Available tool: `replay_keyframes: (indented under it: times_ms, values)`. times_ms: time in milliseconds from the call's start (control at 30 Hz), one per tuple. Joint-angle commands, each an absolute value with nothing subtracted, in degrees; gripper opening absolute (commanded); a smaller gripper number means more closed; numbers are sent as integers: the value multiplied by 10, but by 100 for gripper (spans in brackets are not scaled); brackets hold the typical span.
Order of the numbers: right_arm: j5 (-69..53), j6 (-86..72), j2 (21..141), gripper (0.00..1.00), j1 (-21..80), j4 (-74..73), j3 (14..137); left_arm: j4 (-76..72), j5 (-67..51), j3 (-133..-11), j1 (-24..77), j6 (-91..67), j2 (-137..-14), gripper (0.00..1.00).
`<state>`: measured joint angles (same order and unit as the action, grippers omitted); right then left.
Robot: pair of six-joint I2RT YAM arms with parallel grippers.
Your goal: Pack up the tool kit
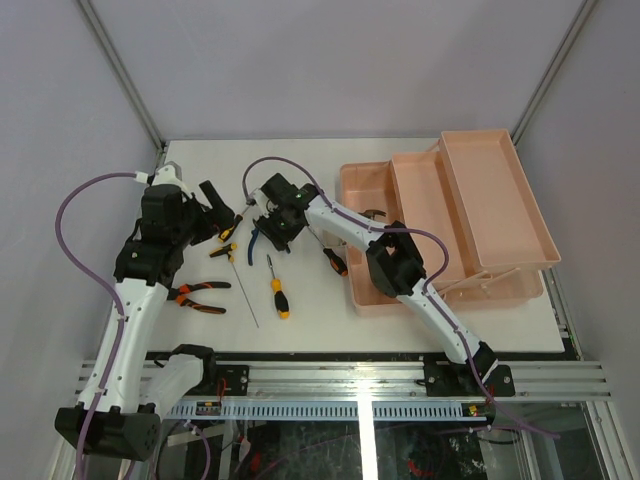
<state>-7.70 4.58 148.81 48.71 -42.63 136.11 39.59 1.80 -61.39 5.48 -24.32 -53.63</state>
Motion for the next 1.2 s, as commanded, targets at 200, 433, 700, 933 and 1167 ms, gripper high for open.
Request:
replay_keyframes:
  times_ms: [200,433,700,933,1167]
  values:
    - [-101,62,1528,47,487,-411,1399,402,20,-602,56,-239,-525,95]
    - [-96,55,1504,0,486,-412,1348,406,22,-599,57,-234,-522,95]
    - [-23,33,1370,0,485,-350,1310,397,42,-609,57,-239,-527,95]
    - [74,30,1251,0,457,-331,1340,383,39,-612,56,-250,-528,95]
    - [122,24,1128,0,355,-345,1269,364,27,-610,54,-260,-538,95]
